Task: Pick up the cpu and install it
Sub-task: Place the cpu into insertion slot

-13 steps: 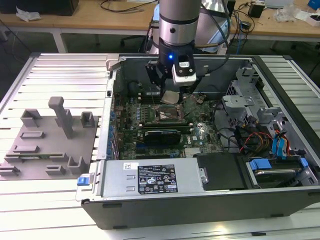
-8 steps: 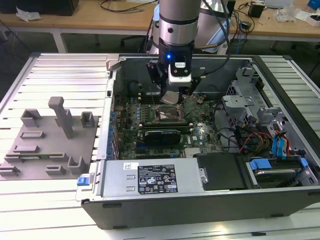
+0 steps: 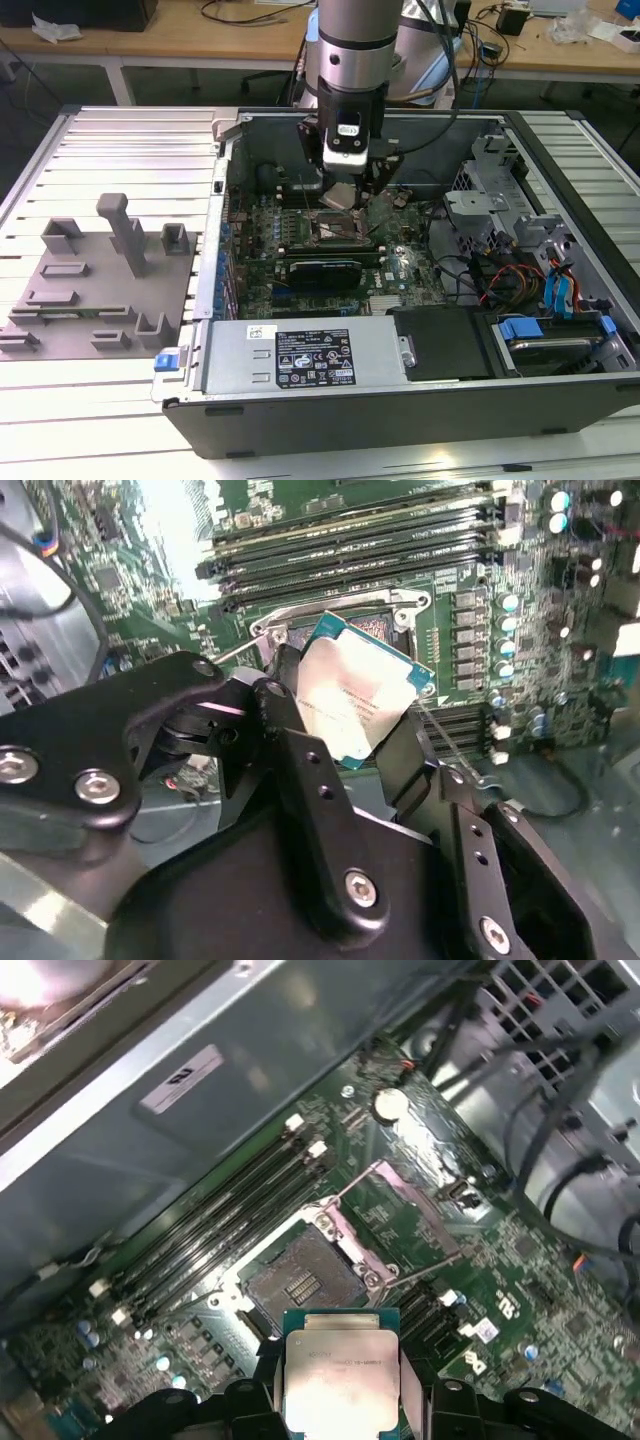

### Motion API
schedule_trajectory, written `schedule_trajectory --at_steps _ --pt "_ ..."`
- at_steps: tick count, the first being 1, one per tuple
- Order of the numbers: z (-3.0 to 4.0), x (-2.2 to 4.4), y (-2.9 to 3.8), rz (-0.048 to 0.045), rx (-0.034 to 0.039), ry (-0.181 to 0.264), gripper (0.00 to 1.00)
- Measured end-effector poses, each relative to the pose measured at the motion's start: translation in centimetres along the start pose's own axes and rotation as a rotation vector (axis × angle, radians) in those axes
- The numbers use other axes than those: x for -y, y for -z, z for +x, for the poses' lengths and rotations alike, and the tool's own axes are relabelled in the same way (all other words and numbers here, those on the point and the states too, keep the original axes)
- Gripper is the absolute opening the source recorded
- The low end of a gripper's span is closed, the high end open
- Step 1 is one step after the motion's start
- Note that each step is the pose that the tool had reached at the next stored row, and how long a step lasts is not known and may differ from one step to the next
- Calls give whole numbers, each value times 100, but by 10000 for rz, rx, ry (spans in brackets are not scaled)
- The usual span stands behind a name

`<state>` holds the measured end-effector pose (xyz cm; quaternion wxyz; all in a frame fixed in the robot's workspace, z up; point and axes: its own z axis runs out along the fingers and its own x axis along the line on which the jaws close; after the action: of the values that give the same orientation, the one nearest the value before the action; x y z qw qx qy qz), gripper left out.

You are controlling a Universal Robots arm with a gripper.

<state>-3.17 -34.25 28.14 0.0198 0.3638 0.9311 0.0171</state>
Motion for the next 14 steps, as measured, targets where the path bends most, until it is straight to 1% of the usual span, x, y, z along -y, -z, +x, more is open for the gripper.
schedule_trajectory --at_steps 1,2,6,7,8,10,11,13,14 --pt "0 0 -1 4 8 -167 55" --pt "0 0 -3 12 22 -483 55" --pt "0 0 -8 28 54 -1176 55" --pt "0 0 -9 34 66 -1428 55" --pt "0 0 -12 44 84 -1809 55" --pt "0 0 -15 55 104 -2232 55" --pt "1 1 -17 62 117 -2540 55" --pt "0 1 -19 70 133 -2871 55" --pt "1 1 -21 78 147 -3174 55"
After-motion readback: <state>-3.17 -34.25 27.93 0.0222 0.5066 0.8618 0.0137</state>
